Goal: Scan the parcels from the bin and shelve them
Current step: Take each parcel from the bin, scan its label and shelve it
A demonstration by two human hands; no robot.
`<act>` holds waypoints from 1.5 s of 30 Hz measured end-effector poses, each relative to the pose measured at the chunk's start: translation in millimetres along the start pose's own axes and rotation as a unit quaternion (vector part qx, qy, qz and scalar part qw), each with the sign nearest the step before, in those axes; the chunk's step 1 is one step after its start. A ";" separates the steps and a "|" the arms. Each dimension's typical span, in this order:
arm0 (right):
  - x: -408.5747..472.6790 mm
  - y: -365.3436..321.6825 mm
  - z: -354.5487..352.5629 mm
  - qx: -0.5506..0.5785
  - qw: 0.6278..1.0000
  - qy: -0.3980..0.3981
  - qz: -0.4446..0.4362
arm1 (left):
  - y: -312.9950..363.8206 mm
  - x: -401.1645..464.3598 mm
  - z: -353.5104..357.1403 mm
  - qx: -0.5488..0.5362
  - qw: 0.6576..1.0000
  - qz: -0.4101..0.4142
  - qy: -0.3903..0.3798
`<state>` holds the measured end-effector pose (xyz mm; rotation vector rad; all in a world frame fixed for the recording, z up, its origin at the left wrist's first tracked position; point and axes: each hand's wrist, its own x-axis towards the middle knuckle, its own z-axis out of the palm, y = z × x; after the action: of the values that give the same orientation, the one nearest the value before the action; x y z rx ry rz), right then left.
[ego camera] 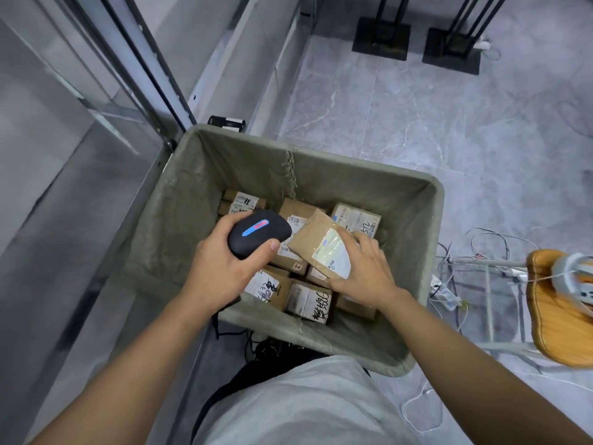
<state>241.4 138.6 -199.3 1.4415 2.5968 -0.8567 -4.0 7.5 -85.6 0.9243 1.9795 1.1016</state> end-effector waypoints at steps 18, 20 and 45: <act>46.1 -90.3 -48.1 0.006 0.981 0.087 -0.171 | 18.2 -58.7 -37.4 0.044 0.989 0.040 0.136; 46.1 -106.6 -50.3 0.007 0.975 0.100 -0.197 | 20.7 -70.5 -46.3 0.049 0.985 0.044 0.157; -79.4 -273.9 -40.3 -0.072 0.846 0.041 -0.527 | -14.9 -304.4 -98.2 0.027 0.942 0.023 0.333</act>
<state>76.7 -15.6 -20.3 -0.1327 3.3410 -0.5763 68.8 -290.0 7.6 0.6721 2.5406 1.5397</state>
